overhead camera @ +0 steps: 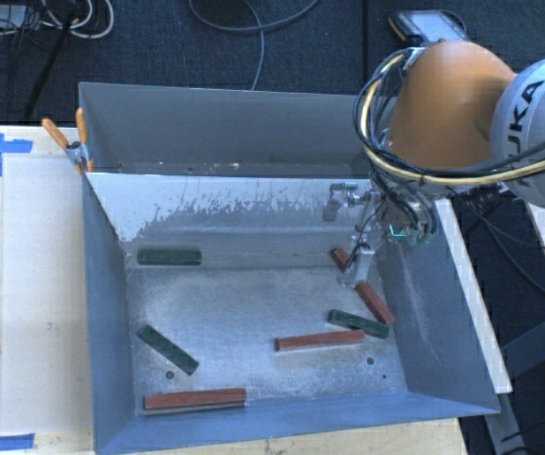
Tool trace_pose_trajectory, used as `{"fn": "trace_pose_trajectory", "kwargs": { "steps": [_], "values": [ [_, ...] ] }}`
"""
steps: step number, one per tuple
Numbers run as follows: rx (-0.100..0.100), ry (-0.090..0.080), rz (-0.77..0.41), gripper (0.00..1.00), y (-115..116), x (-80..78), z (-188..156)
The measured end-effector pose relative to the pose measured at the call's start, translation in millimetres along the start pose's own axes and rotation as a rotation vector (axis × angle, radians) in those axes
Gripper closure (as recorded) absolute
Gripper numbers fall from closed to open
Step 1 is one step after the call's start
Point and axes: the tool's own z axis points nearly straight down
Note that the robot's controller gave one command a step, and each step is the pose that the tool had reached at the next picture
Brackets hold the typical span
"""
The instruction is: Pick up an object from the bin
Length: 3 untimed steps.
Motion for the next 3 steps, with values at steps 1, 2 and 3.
{"fn": "trace_pose_trajectory", "kwargs": {
  "steps": [1, 2, 3],
  "values": [
    [0.0, -0.005, -0.063, 0.0, -13.5, 11.3, 42.3],
    [0.0, -0.002, -0.078, 0.0, -18.1, 16.4, 56.4],
    [-0.001, 0.007, -0.143, 0.0, -30.2, 9.9, 21.6]
  ]
}}
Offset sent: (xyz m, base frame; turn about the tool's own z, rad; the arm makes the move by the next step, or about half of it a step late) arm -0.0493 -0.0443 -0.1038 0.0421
